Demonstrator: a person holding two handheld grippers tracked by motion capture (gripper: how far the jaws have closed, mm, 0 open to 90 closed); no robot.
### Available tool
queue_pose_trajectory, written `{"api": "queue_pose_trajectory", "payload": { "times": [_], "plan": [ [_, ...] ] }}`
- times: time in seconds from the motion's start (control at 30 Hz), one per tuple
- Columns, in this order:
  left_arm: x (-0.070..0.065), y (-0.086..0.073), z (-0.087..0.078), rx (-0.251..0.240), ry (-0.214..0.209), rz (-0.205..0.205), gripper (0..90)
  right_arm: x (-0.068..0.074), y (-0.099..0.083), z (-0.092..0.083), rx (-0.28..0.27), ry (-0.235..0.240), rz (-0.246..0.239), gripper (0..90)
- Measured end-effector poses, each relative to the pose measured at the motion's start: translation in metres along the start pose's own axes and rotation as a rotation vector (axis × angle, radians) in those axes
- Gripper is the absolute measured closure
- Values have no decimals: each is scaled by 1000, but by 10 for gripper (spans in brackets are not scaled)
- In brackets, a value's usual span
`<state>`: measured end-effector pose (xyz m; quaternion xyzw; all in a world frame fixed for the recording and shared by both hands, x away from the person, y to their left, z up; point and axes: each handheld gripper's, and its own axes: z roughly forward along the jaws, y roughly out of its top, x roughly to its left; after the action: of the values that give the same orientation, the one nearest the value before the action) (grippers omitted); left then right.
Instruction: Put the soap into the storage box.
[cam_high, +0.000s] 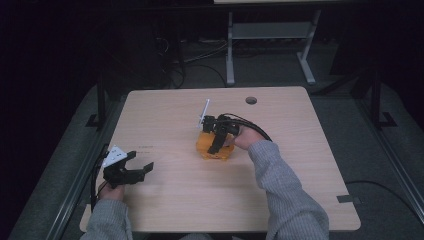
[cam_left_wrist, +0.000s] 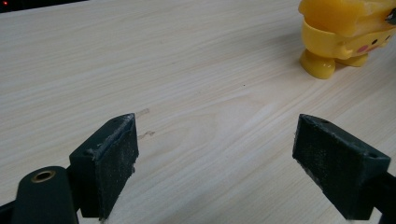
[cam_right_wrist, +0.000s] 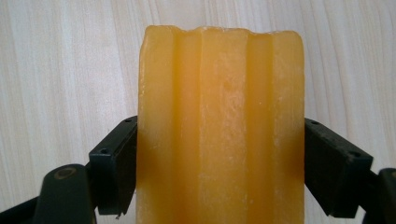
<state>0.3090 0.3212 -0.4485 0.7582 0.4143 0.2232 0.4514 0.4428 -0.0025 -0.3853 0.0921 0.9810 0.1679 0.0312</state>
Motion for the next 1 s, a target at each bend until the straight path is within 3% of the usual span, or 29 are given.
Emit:
{"api": "queue_pose_trajectory", "payload": {
  "times": [0.7,1.0],
  "plan": [
    [0,0,0,1,-2,-1,138,2,0,0,3,-18,4,206],
    [0,0,0,1,-2,-1,138,2,-3,0,-9,-10,30,185]
  ]
}}
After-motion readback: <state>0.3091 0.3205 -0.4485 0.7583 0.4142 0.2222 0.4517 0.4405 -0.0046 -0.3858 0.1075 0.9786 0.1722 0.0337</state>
